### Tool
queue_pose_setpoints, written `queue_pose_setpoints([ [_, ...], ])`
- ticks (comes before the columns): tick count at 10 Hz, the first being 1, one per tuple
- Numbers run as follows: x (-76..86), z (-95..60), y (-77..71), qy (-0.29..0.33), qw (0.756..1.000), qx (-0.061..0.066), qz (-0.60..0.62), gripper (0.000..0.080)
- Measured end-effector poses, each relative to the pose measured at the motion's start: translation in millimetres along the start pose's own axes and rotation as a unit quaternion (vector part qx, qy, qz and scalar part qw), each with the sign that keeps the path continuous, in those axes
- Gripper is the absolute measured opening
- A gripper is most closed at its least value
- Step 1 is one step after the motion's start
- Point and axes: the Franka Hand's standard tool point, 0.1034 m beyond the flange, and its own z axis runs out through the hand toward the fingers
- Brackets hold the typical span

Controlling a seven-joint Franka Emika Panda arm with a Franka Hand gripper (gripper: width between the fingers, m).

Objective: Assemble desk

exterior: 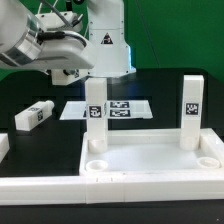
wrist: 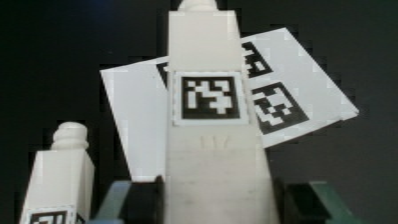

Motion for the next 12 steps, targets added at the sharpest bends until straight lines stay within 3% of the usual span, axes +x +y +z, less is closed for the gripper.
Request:
queue_pose_setpoints([
  [1, 0.5, -5.0, -9.4, 0.031, 0.999, 0.002, 0.009, 0.0287],
  [2, -14.4, -13.3, -36.3, 0.064, 0.998, 0.008, 0.021, 0.0287],
  [3, -29.1, -19.3, -61.6, 0.091, 0.995, 0.006, 0.027, 0.0287],
  [5, -38.5, -34.0, -108.9, 0.150, 0.987, 0.013, 0.053, 0.0287],
  [6, -32.4, -39.1, -112.4, 0.175, 0.983, 0.025, 0.050, 0.0287],
  [8, -32.5, -37.8, -117.9, 0.246, 0.968, 0.033, 0.039, 0.0287],
  [9, -27.8, -44.3, -123.0, 0.284, 0.957, 0.035, 0.040, 0.0287],
  [10, -31.2, -62.8, -135.8, 0.326, 0.944, 0.010, 0.044, 0.0287],
  [11, -33.4, -90.6, -151.2, 0.370, 0.928, 0.010, 0.036, 0.0287],
  [12, -30.2, -111.4, -156.8, 0.412, 0.910, 0.007, 0.038, 0.0287],
])
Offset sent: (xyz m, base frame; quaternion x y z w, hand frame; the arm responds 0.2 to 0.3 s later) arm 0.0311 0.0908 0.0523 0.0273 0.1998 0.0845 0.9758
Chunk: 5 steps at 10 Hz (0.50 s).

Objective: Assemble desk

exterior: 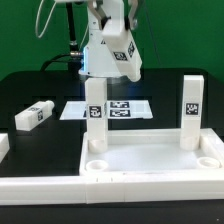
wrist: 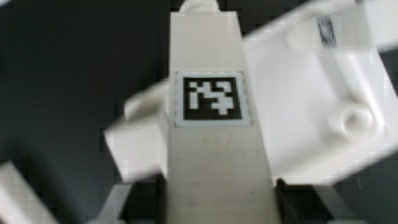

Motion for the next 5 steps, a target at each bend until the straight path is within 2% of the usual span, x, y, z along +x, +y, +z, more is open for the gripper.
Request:
queue_pose_setpoints([
  [1, 12.5, -8.9, -5.5, 0.040, 0.999, -0.006, -0.013, 0.0287],
  [2, 22.3, -14.3, -10.3, 0.069, 0.997, -0.003, -0.019, 0.0287],
  [5, 25.4, -10.2, -26.3, 0.163, 0.986, 0.030, -0.017, 0.0287],
])
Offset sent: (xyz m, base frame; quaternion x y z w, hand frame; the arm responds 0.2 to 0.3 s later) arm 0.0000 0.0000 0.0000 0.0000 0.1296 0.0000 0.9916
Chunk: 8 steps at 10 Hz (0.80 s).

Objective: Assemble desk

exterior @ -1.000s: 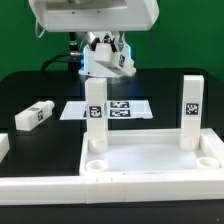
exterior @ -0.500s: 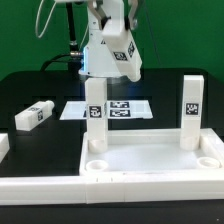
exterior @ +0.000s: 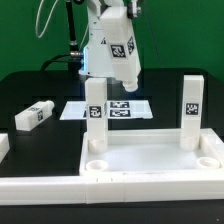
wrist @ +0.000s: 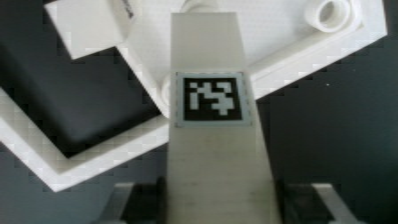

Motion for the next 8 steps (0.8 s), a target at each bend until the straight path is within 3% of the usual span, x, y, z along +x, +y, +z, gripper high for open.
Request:
queue_pose_setpoints([
  [1, -0.1, 2.1, -12.6, 0.042, 0.999, 0.007, 0.012, 0.0287],
  [2, -8.8, 7.9, -42.4, 0.079, 0.997, 0.013, -0.003, 0.0287],
  [3, -17.3, 14.6, -61.9, 0.087, 0.996, 0.014, -0.008, 0.0287],
  [4, -28.7, 23.9, -88.0, 0.106, 0.994, 0.027, -0.002, 0.0287],
  [5, -37.6, 30.9, -101.6, 0.115, 0.993, 0.032, -0.011, 0.0287],
  [8, -38.1, 32.3, -103.0, 0.111, 0.993, 0.036, -0.010, 0.0287],
])
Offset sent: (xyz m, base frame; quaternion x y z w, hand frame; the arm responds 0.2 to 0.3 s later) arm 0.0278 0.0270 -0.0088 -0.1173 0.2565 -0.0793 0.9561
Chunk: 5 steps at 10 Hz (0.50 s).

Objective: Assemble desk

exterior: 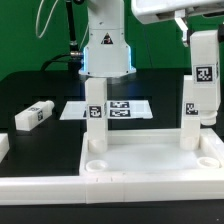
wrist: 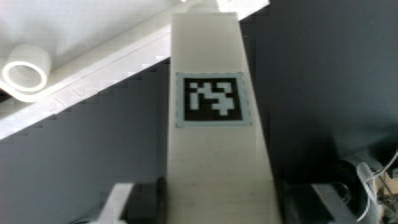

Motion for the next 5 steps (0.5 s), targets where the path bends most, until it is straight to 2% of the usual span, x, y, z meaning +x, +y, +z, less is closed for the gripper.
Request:
queue_pose_setpoints([
  [2, -4.0, 10.0, 1.7, 0.012, 0.997, 0.004, -0.079, 0.0287],
  [3, -6.5, 16.8, 0.3, 0.012, 0.992, -0.001, -0.127, 0.0287],
  [4, -8.1, 20.4, -4.7, 0.016, 0.986, 0.000, -0.164, 0.0287],
  [5, -7.5, 20.5, -3.1, 0.014, 0.989, 0.001, -0.145, 0.0287],
])
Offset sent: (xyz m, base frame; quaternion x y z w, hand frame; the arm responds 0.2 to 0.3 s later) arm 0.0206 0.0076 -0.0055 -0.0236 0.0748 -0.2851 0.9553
